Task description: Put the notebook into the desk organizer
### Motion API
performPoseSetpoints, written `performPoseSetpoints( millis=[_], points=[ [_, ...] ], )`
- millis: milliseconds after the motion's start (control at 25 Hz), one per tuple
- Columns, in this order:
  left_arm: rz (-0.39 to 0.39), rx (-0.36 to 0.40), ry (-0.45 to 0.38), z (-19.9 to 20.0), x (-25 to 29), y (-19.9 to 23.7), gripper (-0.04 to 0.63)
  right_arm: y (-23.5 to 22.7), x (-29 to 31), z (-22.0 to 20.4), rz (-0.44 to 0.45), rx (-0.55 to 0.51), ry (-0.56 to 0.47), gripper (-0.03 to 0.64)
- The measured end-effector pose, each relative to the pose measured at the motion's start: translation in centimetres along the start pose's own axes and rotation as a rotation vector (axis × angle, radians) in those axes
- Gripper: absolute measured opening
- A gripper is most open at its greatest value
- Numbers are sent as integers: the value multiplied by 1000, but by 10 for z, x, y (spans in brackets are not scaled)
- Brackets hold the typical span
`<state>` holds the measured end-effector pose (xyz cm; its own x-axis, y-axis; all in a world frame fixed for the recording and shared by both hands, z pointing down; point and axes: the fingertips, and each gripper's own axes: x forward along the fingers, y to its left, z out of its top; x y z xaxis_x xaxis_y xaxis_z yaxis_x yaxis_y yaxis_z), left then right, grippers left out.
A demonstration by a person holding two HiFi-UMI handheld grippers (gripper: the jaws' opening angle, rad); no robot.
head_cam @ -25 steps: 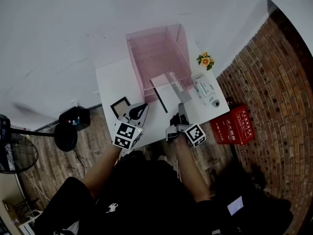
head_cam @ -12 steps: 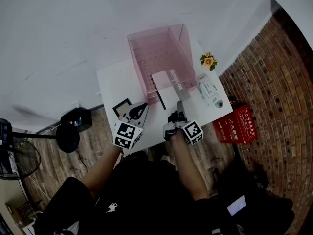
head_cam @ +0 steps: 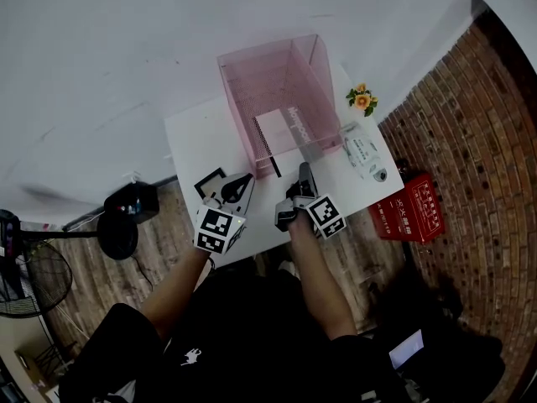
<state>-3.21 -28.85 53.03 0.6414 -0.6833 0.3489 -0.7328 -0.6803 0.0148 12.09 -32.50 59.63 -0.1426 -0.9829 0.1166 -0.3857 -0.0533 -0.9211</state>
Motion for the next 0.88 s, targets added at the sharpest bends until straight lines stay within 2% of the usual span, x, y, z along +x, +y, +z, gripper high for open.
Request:
performPoseSetpoints(
  millis=[160, 480, 680, 880],
  points=[
    [5, -7, 3, -4, 2, 7, 3, 9, 11, -2, 0, -81, 14, 9],
    [15, -19, 8, -7, 4, 19, 3, 20, 30, -7, 0, -132, 22, 11],
    [18, -26, 11, -8, 3, 25, 3, 24, 39, -9, -21, -269, 51, 11],
    [14, -29, 6, -8, 5, 27, 3, 29, 46, -8, -49, -450, 78, 17]
  ],
)
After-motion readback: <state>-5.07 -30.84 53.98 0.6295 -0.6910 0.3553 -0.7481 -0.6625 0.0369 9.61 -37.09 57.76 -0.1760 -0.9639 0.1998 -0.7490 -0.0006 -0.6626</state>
